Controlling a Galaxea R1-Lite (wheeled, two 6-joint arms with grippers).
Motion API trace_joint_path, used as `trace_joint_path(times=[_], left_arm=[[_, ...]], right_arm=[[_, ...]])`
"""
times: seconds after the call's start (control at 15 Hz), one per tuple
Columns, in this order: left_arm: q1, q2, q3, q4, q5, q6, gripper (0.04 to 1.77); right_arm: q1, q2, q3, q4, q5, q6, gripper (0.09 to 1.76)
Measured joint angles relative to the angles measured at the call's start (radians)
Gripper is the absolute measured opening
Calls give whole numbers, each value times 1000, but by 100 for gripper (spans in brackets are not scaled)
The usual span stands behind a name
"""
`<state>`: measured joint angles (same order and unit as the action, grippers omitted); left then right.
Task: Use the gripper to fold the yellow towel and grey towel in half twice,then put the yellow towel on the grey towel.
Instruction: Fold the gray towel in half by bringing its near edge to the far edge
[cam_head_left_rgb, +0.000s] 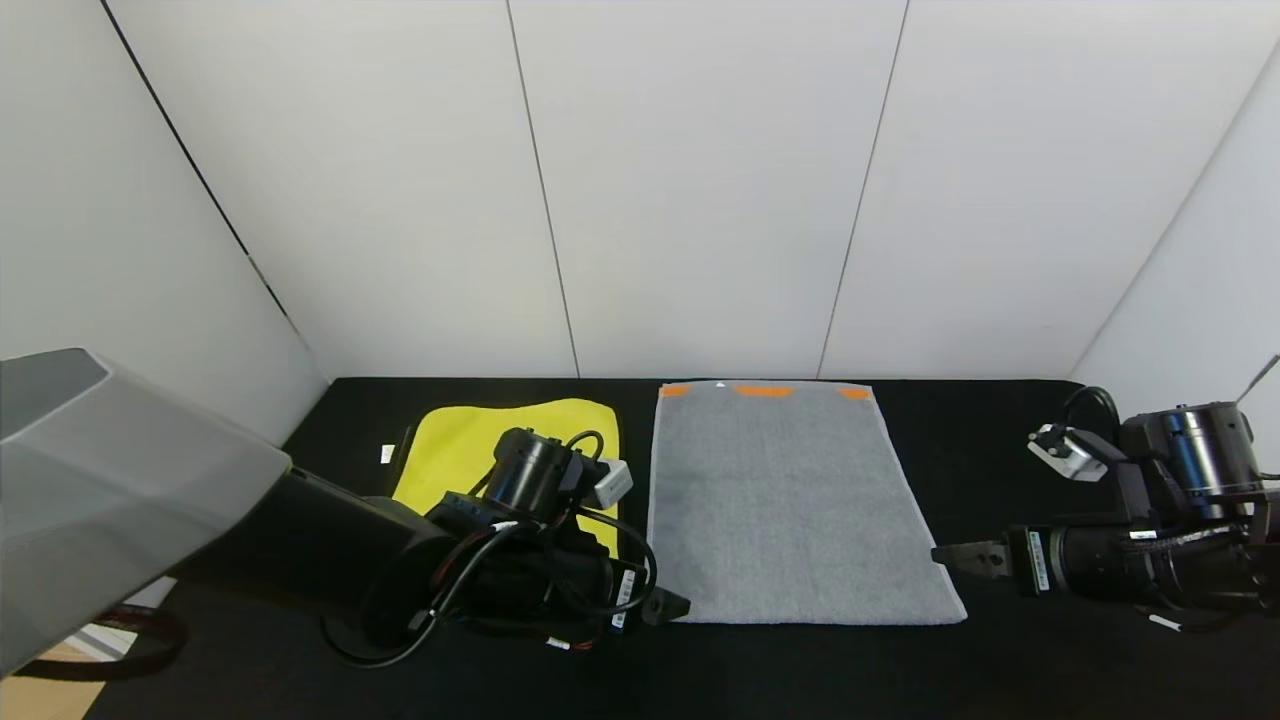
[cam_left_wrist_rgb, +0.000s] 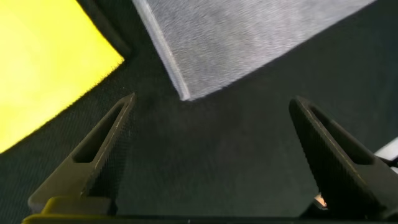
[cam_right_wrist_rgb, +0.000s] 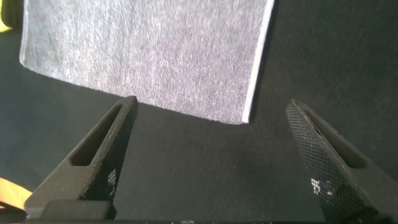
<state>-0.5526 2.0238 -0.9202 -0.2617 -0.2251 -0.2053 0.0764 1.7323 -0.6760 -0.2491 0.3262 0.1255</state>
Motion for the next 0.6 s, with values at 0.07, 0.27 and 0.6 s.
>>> trace_joint_path(times=[0.07,0.27,0.6], left_arm=[[1,17,0,-13,-9,-2,172],[1,46,-6,-22,-52,-3,172],[-2,74,-31,-31,-66,-4,172]], right_arm=[[0,6,0,-3,-1,0,171],[-3,14,2,-6,-1,0,171],[-15,16,3,-9,-2,-1,171]])
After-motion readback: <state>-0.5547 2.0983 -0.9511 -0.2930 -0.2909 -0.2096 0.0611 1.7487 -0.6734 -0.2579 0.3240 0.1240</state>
